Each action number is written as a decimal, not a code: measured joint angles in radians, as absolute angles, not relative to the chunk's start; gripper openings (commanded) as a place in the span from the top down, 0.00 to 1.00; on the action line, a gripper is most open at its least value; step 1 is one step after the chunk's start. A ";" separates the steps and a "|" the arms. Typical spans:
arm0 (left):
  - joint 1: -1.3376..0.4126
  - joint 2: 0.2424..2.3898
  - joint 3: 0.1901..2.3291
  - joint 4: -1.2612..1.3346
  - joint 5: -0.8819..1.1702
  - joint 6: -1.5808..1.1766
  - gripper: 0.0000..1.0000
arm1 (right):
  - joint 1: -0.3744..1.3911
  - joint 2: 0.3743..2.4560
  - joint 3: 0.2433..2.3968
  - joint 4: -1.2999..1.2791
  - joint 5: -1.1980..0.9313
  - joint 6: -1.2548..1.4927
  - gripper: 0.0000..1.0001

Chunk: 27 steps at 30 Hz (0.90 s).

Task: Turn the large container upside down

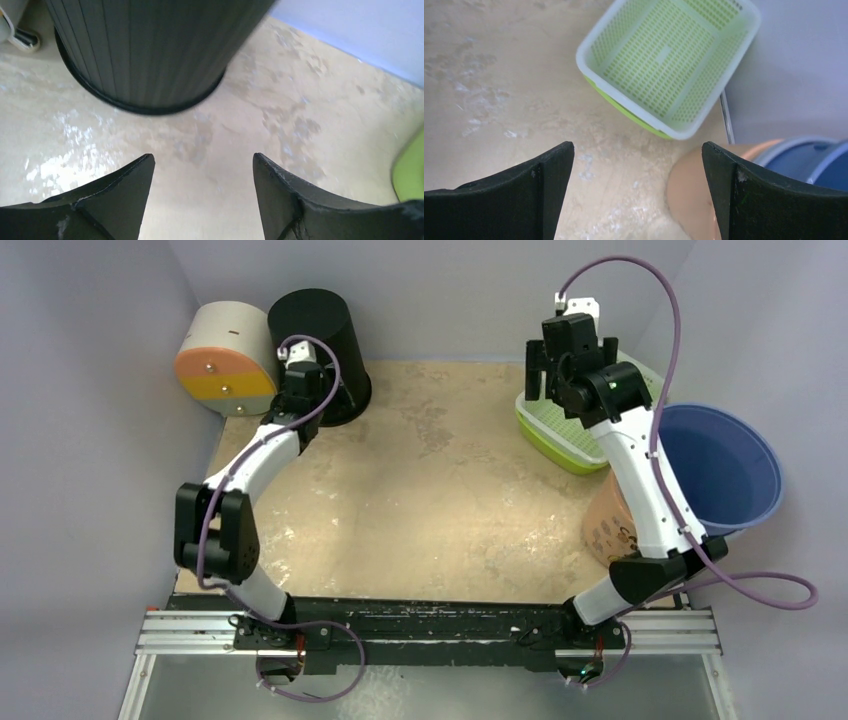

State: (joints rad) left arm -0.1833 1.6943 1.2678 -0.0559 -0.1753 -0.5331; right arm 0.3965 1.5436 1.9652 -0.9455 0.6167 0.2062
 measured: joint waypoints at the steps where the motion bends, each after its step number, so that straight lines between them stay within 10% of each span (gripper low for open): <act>1: -0.188 1.662 1.254 -0.086 -0.163 -0.533 0.30 | 0.397 1.541 1.965 -0.970 0.622 0.221 0.00; 23: -0.389 1.374 0.957 -0.294 0.100 -0.562 0.28 | 0.270 1.275 1.803 -1.159 0.741 0.442 0.09; 27: -0.389 1.374 0.957 -0.279 0.145 -0.562 0.28 | 0.245 1.257 1.710 -1.166 0.715 0.491 0.32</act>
